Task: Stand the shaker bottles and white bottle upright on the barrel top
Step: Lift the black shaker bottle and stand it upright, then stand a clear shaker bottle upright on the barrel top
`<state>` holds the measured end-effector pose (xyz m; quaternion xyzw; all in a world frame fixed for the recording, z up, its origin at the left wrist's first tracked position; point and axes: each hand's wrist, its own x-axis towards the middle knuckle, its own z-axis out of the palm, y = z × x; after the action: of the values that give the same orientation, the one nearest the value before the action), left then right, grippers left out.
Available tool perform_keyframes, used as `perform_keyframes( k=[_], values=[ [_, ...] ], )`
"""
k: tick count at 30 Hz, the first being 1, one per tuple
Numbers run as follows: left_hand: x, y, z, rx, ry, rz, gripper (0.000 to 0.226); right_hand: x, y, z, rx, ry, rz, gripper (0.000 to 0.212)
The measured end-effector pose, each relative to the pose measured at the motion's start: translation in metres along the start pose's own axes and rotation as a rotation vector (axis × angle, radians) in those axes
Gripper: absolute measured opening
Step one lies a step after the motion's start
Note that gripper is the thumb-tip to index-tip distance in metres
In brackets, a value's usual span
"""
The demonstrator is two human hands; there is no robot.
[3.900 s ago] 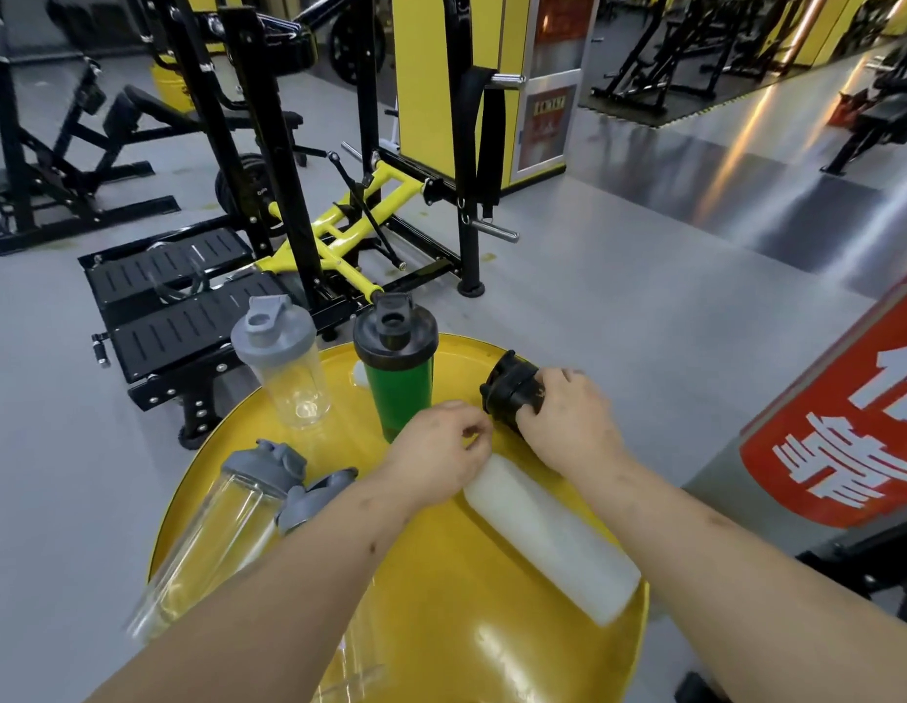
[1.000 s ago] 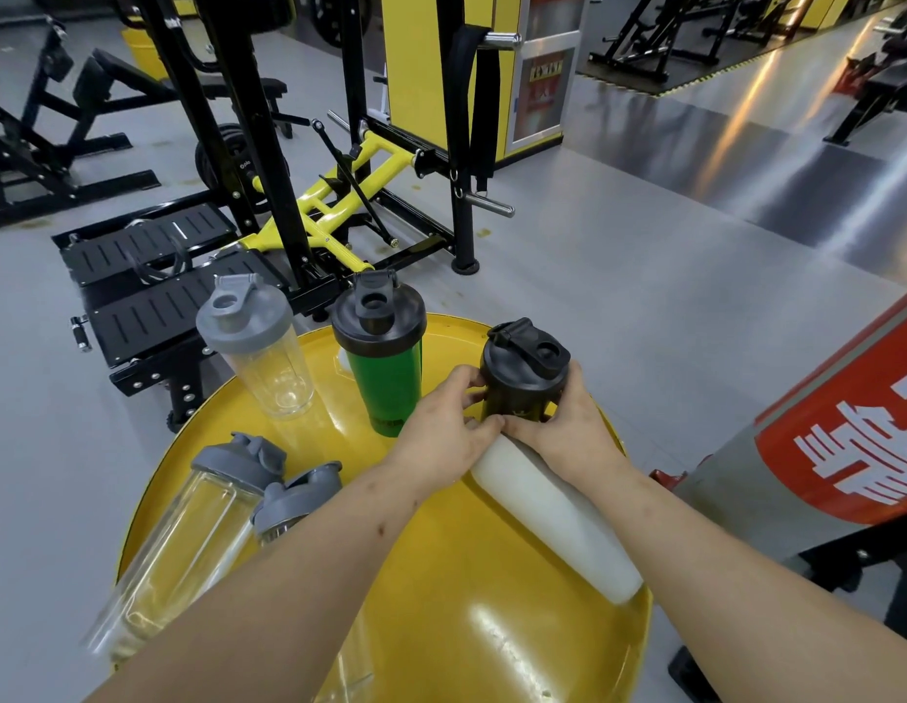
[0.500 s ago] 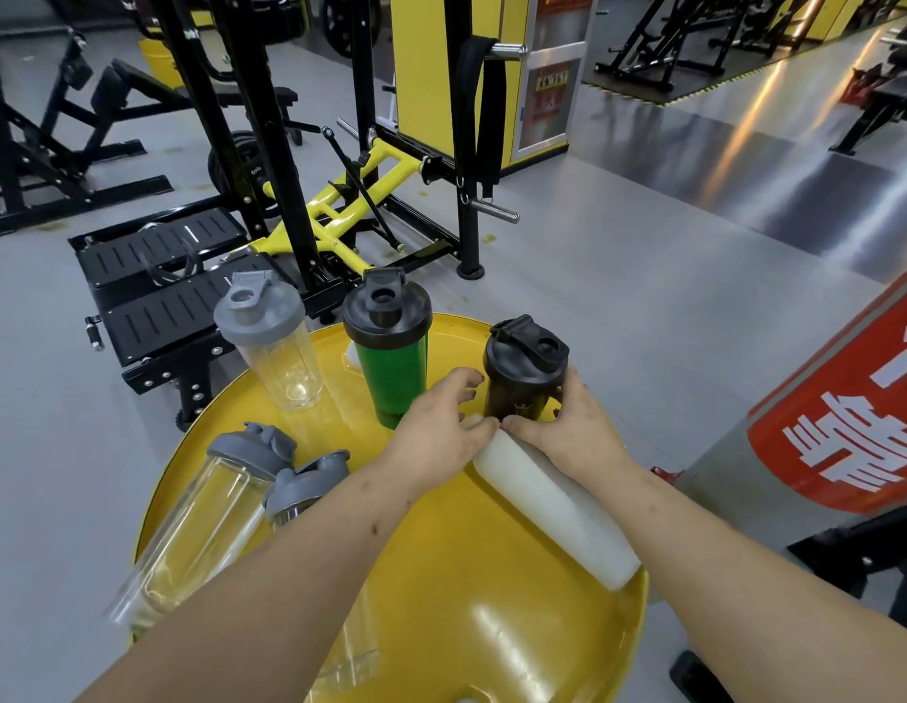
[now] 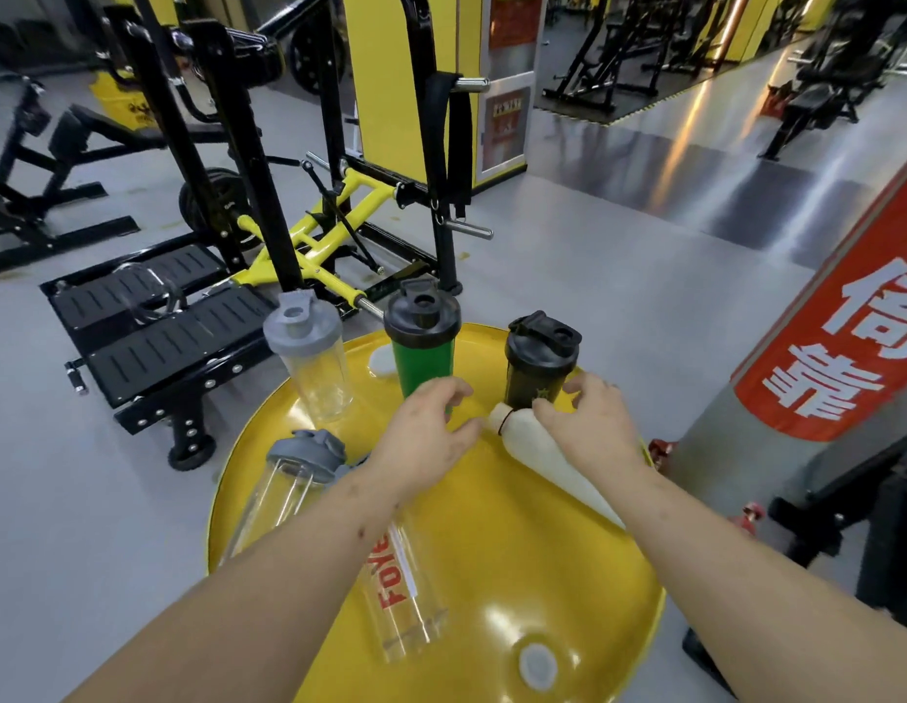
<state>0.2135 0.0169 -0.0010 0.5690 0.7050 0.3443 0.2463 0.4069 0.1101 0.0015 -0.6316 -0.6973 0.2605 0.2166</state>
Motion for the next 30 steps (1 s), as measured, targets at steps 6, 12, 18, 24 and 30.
perform_keyframes(
  k=[6, 12, 18, 24, 30],
  values=[
    [-0.032, -0.025, -0.042, 0.032, 0.015, 0.075, 0.029, -0.051, -0.054, 0.035, 0.05, -0.01, -0.091, 0.028],
    [-0.059, -0.062, -0.088, 0.119, 0.107, 0.061, 0.016, -0.098, -0.104, 0.075, 0.062, -0.123, -0.129, 0.016],
    [-0.086, -0.099, -0.127, 0.2, 0.118, -0.027, 0.032, -0.133, -0.143, 0.108, 0.064, -0.274, -0.124, 0.016],
    [-0.104, -0.119, -0.14, 0.243, 0.033, -0.212, 0.069, -0.151, -0.162, 0.132, -0.051, -0.465, -0.143, 0.025],
    [-0.108, -0.129, -0.126, 0.278, -0.036, -0.38, 0.08, -0.153, -0.163, 0.139, -0.156, -0.457, -0.141, 0.026]
  ],
)
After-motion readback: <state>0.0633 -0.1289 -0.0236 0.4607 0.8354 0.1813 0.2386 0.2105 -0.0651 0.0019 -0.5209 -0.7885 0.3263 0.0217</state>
